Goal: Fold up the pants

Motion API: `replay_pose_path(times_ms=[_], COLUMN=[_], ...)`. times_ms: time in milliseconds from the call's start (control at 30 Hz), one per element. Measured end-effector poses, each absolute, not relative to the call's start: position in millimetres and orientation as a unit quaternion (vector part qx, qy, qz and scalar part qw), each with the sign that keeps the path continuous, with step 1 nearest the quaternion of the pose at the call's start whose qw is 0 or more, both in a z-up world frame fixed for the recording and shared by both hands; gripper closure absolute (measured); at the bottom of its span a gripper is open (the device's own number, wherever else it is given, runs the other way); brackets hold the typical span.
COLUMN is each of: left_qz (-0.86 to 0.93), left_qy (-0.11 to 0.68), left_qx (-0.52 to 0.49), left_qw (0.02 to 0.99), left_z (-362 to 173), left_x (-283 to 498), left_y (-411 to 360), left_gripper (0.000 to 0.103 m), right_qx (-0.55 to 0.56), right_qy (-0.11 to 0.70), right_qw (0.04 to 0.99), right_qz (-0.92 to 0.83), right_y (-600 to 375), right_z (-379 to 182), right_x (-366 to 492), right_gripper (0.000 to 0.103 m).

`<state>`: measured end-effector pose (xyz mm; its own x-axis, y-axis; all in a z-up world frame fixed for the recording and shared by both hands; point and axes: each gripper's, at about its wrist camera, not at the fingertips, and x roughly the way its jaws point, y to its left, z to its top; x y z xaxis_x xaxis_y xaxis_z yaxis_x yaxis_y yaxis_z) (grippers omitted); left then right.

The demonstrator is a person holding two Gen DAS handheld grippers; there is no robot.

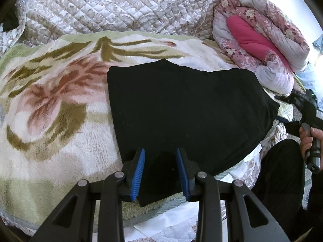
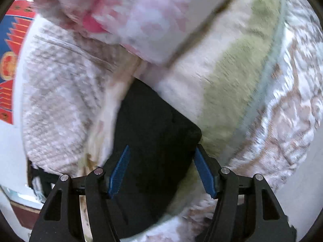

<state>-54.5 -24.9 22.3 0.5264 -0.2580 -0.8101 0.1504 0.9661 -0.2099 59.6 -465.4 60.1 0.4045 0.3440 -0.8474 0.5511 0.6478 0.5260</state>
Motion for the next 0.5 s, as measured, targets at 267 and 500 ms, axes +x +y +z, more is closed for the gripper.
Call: replay_pose_path(times_ms=[267, 500], left_qz=[-0.114, -0.106], left_qy=[0.473, 0.472], left_qx=[-0.059, -0.059], left_qw=[0.872, 0.873], left_z=[20, 20], left_x=[-53, -55], left_y=[-24, -25], left_gripper=[0.068, 0.068], right_qx=[0.423, 0.398], right_qy=[0.564, 0.577], right_qw=[0.702, 0.708], right_qz=[-0.099, -0.090], right_y=[-464, -454], right_z=[42, 36], right_x=[67, 81], right_gripper=[0.045, 0.073])
